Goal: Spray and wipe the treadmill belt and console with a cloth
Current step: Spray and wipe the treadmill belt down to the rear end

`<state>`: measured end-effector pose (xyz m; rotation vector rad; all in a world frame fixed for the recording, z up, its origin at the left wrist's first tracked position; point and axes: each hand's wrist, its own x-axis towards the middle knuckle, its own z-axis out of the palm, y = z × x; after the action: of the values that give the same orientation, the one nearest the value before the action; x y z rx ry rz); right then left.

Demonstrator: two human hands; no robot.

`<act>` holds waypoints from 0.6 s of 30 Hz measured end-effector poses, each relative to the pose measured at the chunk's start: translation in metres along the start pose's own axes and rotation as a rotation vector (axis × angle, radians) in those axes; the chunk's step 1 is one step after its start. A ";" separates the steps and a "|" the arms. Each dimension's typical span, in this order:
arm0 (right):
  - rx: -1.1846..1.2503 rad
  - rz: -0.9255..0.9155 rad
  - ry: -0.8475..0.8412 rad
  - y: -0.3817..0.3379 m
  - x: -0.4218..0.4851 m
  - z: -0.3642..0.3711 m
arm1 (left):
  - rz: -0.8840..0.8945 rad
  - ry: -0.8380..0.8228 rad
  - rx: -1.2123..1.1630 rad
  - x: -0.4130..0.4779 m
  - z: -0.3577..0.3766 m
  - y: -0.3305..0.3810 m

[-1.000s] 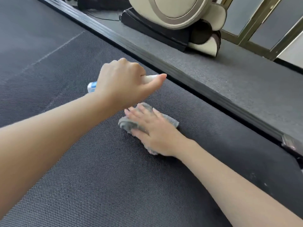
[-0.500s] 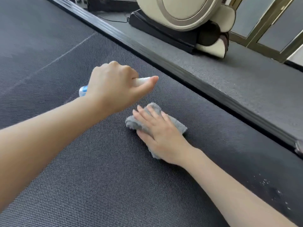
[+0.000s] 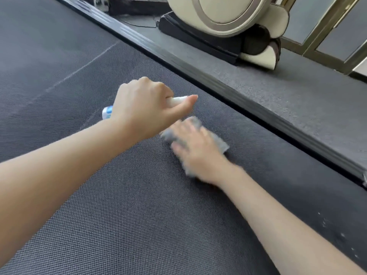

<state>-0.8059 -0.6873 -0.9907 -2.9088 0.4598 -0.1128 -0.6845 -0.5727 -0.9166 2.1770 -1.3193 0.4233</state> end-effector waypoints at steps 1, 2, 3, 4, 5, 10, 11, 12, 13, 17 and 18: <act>0.050 -0.115 -0.016 -0.019 -0.023 0.000 | -0.001 0.002 -0.003 0.001 0.000 0.002; 0.077 -0.195 -0.069 -0.032 -0.042 -0.002 | 0.004 0.003 -0.007 0.002 0.002 0.004; 0.086 -0.239 -0.122 -0.036 -0.051 -0.003 | 0.010 0.002 -0.009 0.003 0.003 0.007; 0.083 -0.266 -0.135 -0.032 -0.051 -0.003 | 0.014 0.000 -0.008 0.003 0.005 0.010; 0.075 -0.263 -0.120 -0.026 -0.044 -0.007 | 0.017 -0.001 -0.004 0.003 0.007 0.012; 0.063 0.150 0.003 0.057 0.024 -0.019 | 0.013 -0.016 0.008 -0.003 0.011 0.015; 0.044 0.258 -0.006 0.075 0.034 -0.022 | 0.012 -0.017 0.011 -0.004 0.011 0.015; 0.023 0.335 -0.021 0.088 0.041 -0.023 | 0.009 -0.018 0.017 -0.006 0.011 0.014; 0.001 0.371 -0.033 0.094 0.046 -0.020 | 0.004 -0.023 0.023 -0.008 0.010 0.013; -0.025 0.172 -0.028 0.049 0.019 -0.004 | -0.005 -0.036 0.011 -0.010 0.005 0.013; 0.011 0.071 -0.017 0.027 -0.001 -0.004 | 0.000 -0.035 0.007 -0.010 0.004 0.015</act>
<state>-0.8149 -0.7127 -0.9920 -2.8761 0.5570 -0.0800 -0.7024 -0.5736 -0.9205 2.1995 -1.3380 0.3916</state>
